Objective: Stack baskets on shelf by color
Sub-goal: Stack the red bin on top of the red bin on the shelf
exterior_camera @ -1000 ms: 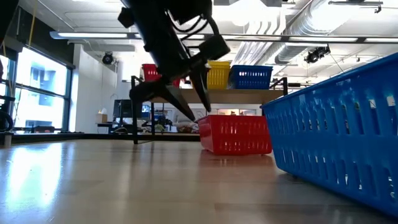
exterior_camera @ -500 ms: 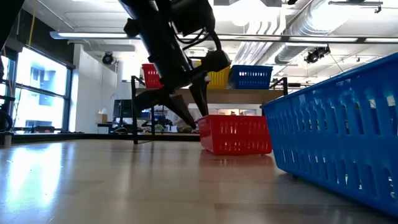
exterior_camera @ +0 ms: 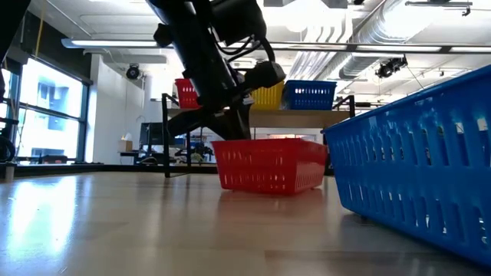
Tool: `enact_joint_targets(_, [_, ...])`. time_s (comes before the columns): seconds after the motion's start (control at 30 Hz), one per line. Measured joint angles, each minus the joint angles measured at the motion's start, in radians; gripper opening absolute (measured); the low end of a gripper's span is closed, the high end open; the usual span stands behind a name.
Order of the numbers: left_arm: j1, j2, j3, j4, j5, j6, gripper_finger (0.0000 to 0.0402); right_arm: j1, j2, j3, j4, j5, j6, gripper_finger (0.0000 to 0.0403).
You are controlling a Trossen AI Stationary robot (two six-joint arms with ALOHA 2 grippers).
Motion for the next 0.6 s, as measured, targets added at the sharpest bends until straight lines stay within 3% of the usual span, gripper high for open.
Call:
enact_joint_targets(0.23, [-0.007,-0.024,0.0,-0.008,0.092,0.012,0.0005,0.0,0.0,0.0,0.018,-0.006,0.0,0.0103])
enact_joint_targets(0.6, [-0.045,-0.199,0.005,-0.043,0.073,0.034,0.0004,0.0,0.0,0.0,0.019,-0.006,-0.006,0.0103])
